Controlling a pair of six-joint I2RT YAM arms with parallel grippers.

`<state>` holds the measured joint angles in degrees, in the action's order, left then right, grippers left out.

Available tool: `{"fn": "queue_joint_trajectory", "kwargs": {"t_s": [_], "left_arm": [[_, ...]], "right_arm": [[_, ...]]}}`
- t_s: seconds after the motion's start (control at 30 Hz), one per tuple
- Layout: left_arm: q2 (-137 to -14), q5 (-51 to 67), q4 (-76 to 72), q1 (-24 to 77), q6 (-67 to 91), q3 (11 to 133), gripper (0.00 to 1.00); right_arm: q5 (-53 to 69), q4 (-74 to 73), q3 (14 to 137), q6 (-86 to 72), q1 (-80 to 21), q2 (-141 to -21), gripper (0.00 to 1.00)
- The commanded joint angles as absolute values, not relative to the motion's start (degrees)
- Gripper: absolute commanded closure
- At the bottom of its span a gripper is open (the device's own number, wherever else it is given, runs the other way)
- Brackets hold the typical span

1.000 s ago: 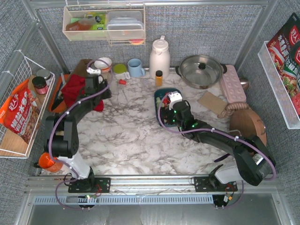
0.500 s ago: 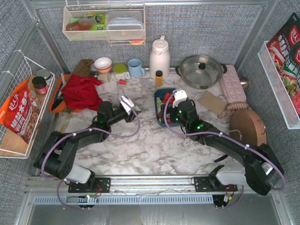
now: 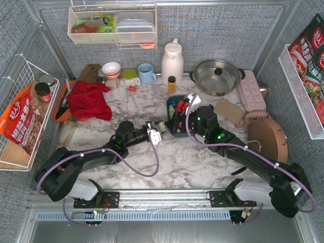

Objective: Mix the coffee capsules in the storage basket

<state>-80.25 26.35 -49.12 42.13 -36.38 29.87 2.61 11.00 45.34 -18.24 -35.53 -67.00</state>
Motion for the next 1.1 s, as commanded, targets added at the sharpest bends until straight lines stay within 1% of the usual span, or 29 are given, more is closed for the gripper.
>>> {"fn": "queue_joint_trajectory", "kwargs": {"t_s": [0.0, 0.07, 0.33, 0.4, 0.53, 0.73, 1.07], "left_arm": [[-80.1, 23.6, -49.5, 43.8, -39.9, 29.8, 0.46], [-79.9, 23.3, -49.6, 44.4, -39.9, 29.9, 0.46], [-78.2, 22.5, -50.5, 45.8, -39.0, 29.6, 0.46], [-77.7, 22.7, -51.2, 46.1, -38.3, 29.5, 0.46], [-76.8, 23.0, -52.0, 46.8, -37.8, 29.1, 0.46], [-76.5, 23.4, -52.4, 47.7, -37.6, 28.9, 0.46], [-76.9, 22.7, -53.1, 48.6, -37.5, 28.7, 0.46]], "right_arm": [[11.2, 13.5, 46.7, -20.5, -36.5, -68.5, 0.22], [12.2, 13.0, 47.2, -20.4, -36.9, -69.4, 0.24], [11.9, 11.7, 48.1, -19.5, -38.5, -71.3, 0.27], [11.5, 11.3, 48.3, -19.1, -38.5, -71.7, 0.3], [10.3, 10.7, 48.6, -18.7, -38.7, -72.2, 0.32], [9.0, 11.5, 48.2, -18.9, -38.8, -72.1, 0.38], [9.7, 11.6, 48.3, -19.1, -38.8, -72.7, 0.58]]}}
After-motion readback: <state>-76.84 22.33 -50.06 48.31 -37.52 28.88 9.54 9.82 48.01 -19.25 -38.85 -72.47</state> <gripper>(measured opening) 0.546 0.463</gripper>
